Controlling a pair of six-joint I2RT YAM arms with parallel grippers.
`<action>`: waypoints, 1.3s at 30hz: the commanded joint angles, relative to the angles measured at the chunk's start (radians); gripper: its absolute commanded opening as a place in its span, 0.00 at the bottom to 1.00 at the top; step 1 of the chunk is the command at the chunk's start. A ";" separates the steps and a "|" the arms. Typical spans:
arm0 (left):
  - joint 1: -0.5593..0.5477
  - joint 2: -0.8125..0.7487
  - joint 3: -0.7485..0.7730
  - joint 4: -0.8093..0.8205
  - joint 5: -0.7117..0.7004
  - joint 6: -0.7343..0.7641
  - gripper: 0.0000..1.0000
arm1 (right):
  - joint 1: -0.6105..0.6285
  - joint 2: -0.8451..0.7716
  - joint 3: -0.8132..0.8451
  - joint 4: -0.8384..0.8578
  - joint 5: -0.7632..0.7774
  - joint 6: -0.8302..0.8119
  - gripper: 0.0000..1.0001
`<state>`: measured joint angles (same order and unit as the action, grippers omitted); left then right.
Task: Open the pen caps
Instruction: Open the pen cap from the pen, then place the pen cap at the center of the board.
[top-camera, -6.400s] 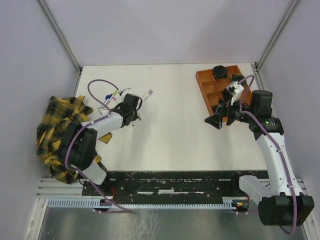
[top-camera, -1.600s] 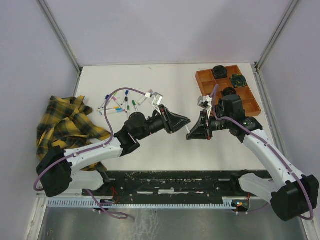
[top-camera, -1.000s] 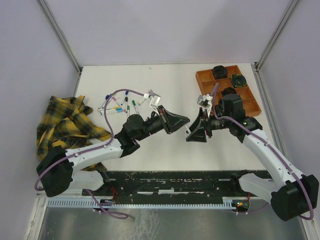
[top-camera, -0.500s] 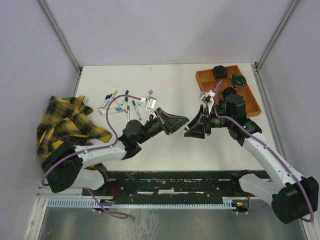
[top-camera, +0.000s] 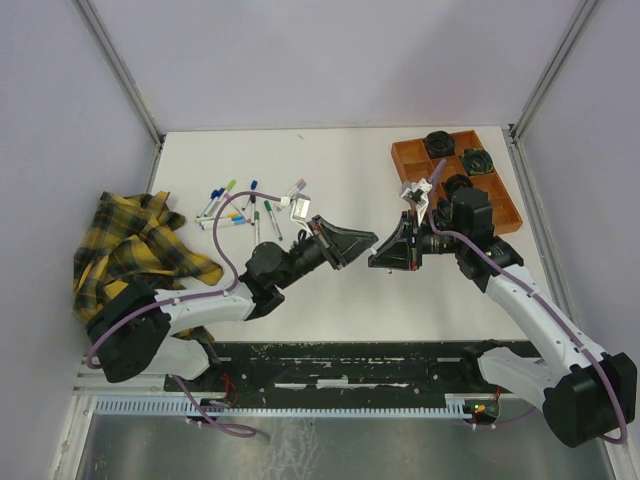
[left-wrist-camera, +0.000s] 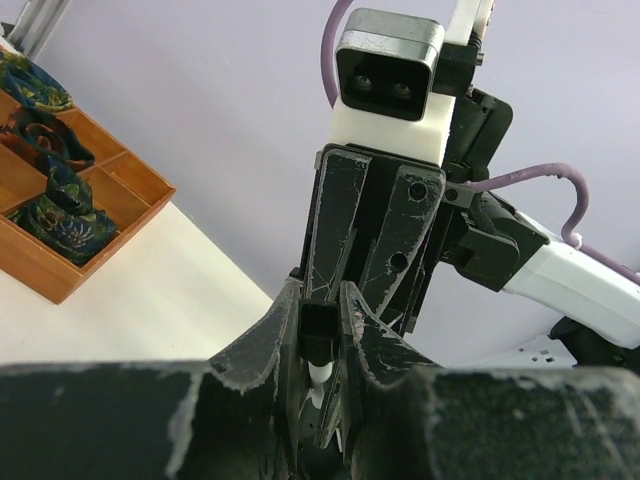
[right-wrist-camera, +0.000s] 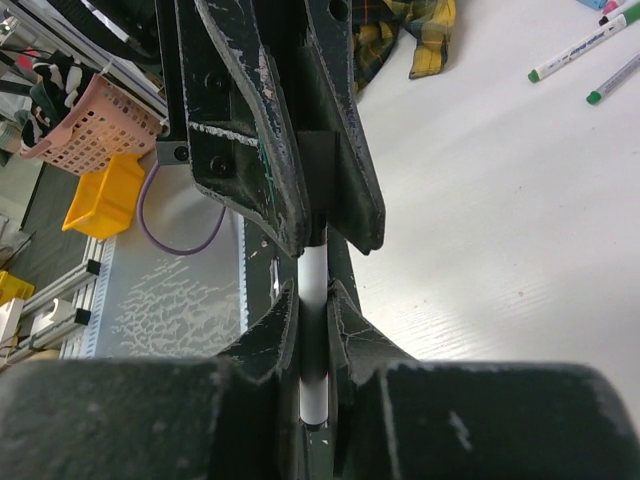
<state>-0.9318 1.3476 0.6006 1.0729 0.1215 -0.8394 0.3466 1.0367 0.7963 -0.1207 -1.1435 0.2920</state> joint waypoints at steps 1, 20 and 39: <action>0.000 -0.023 -0.007 0.080 -0.072 0.011 0.03 | 0.003 0.002 0.032 -0.018 -0.018 -0.039 0.00; 0.298 -0.139 0.068 0.162 -0.158 0.038 0.03 | 0.003 0.033 0.098 -0.212 0.021 -0.192 0.00; 0.300 0.210 0.224 -0.720 -0.256 -0.055 0.03 | 0.004 0.075 0.152 -0.417 0.329 -0.419 0.00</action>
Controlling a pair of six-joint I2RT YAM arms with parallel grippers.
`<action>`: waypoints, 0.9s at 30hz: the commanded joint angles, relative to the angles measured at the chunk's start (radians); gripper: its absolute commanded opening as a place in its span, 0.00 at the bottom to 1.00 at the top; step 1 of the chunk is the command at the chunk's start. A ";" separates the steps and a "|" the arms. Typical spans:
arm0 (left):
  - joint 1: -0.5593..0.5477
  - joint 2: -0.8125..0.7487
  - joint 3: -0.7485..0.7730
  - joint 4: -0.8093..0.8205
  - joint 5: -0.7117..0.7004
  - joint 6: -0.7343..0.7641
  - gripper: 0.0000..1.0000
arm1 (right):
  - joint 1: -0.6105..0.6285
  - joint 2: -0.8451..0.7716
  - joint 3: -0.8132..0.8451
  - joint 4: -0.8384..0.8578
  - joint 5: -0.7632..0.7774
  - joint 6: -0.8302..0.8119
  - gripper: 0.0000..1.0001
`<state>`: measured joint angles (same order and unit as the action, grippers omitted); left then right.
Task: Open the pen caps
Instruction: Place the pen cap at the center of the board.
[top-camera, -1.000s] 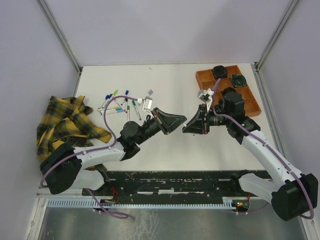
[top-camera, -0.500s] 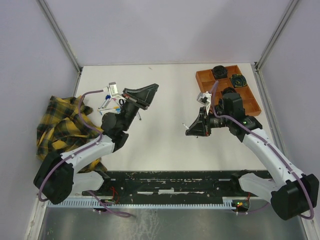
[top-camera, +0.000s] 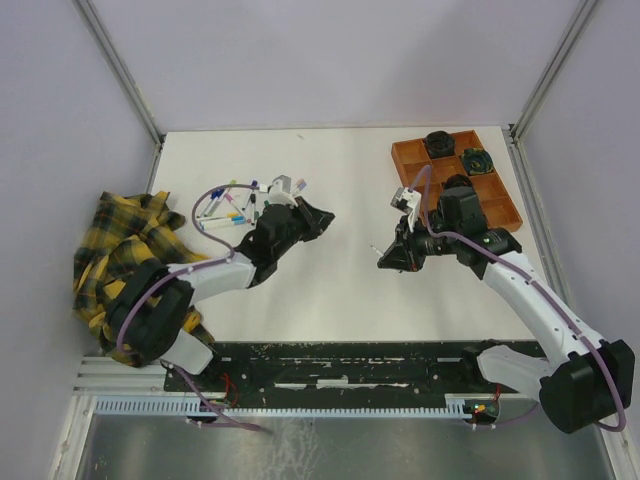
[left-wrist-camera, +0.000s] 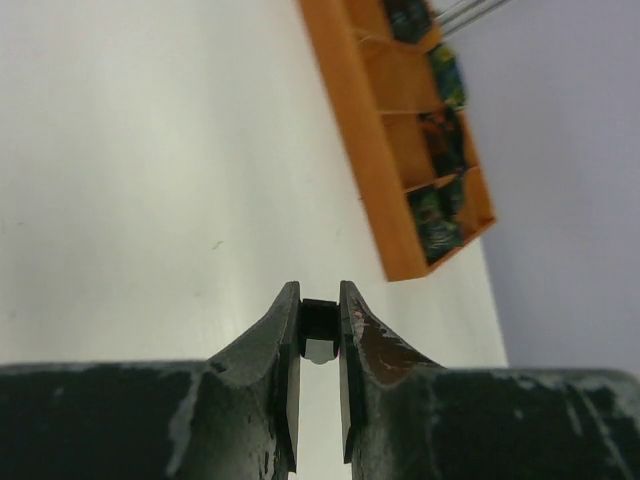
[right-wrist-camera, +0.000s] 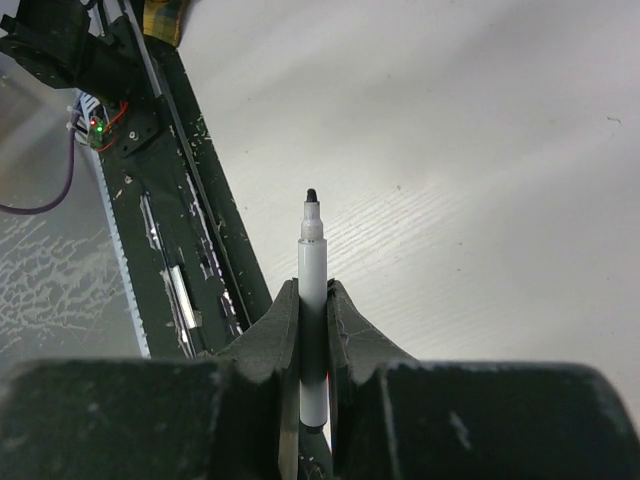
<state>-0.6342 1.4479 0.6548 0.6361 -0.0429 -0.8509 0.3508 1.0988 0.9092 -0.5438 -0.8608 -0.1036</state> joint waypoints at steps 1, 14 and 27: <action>0.001 0.150 0.217 -0.355 -0.129 -0.042 0.03 | -0.001 0.015 0.037 0.008 0.051 -0.024 0.00; 0.000 0.569 0.751 -0.946 -0.513 -0.004 0.09 | -0.001 0.026 0.036 0.013 0.071 -0.022 0.00; 0.002 0.675 0.877 -1.024 -0.568 0.022 0.24 | -0.001 0.026 0.035 0.018 0.063 -0.016 0.00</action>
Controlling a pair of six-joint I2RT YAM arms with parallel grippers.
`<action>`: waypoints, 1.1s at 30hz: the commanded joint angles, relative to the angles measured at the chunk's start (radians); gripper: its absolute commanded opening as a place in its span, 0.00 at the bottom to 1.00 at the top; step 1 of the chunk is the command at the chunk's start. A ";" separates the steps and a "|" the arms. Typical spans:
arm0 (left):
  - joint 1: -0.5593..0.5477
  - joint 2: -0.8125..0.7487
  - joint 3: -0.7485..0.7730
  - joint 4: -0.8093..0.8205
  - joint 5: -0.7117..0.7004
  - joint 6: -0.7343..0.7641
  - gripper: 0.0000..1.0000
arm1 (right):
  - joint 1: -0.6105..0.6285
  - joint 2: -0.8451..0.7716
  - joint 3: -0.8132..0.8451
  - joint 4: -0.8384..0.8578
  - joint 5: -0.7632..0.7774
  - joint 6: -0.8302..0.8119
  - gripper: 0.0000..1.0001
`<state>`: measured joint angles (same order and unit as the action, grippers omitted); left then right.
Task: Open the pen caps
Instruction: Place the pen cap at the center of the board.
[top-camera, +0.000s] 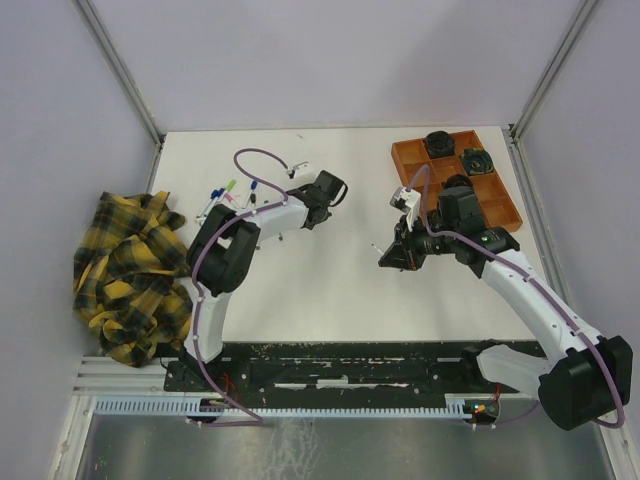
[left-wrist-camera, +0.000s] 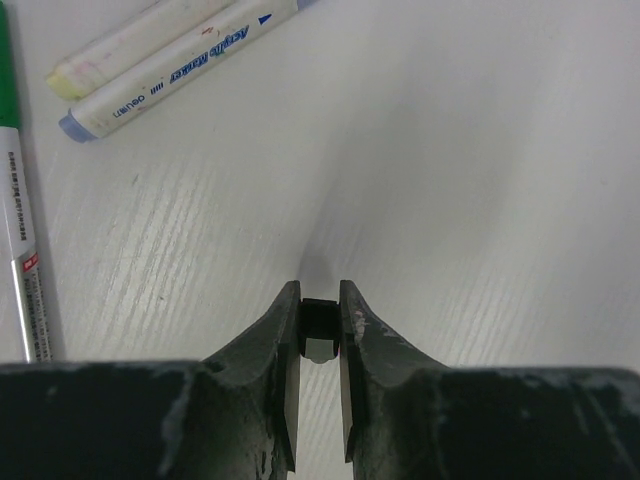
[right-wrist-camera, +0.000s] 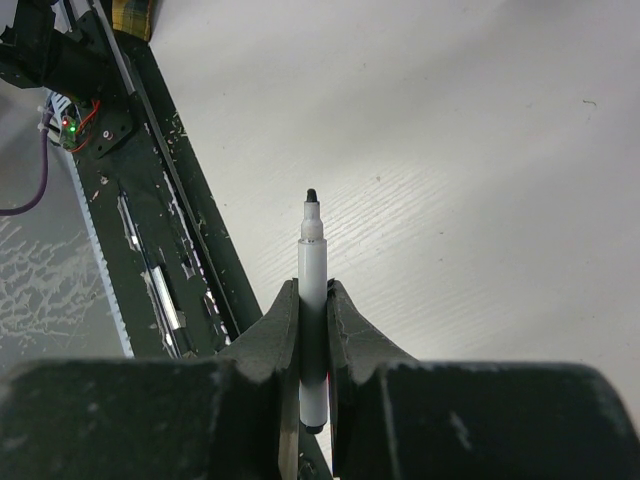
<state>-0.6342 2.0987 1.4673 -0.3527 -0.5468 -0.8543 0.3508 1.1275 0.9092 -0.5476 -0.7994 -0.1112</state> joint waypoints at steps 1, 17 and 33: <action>0.001 0.027 0.066 -0.038 -0.064 0.022 0.24 | -0.001 -0.004 0.035 0.023 0.000 -0.007 0.00; 0.004 0.001 0.052 -0.041 -0.067 0.016 0.37 | -0.001 -0.009 0.033 0.025 -0.013 -0.001 0.00; 0.002 -0.489 -0.415 0.250 0.115 0.092 0.48 | 0.004 -0.001 0.008 0.071 0.011 0.023 0.00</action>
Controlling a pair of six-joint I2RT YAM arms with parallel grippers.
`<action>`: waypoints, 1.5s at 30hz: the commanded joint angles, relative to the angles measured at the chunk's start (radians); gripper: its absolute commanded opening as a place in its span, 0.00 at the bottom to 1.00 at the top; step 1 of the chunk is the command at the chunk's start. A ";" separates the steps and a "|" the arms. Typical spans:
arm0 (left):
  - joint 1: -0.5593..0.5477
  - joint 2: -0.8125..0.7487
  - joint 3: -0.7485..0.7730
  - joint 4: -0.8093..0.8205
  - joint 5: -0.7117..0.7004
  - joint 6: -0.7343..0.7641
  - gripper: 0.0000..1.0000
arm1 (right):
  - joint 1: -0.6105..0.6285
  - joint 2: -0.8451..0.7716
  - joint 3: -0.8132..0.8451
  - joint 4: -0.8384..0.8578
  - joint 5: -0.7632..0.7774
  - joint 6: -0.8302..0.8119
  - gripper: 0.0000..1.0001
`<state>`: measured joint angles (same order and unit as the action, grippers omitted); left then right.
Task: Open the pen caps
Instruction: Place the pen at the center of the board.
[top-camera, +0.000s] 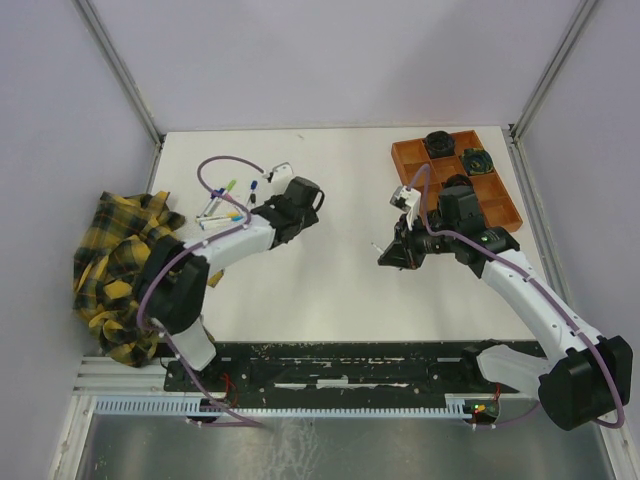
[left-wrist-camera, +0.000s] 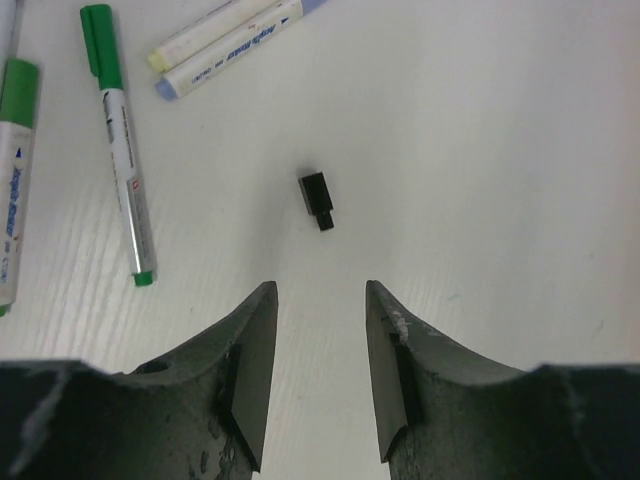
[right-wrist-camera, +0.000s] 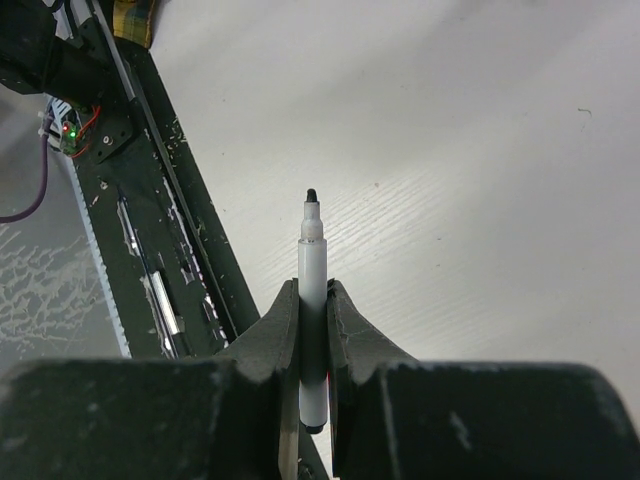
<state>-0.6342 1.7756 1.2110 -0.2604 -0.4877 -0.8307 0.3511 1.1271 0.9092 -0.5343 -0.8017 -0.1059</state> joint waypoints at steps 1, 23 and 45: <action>0.002 -0.212 -0.209 0.184 0.068 0.086 0.48 | 0.007 0.000 0.004 0.065 0.020 0.022 0.00; 0.002 -0.841 -0.994 0.677 0.100 0.337 0.66 | 0.316 0.420 0.228 0.192 0.679 0.222 0.00; 0.002 -1.000 -1.128 0.763 0.089 0.323 0.77 | 0.412 0.895 0.503 0.157 0.834 0.426 0.08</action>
<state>-0.6342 0.7750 0.0792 0.4438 -0.3656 -0.5442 0.7589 2.0006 1.3716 -0.3721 -0.0006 0.2996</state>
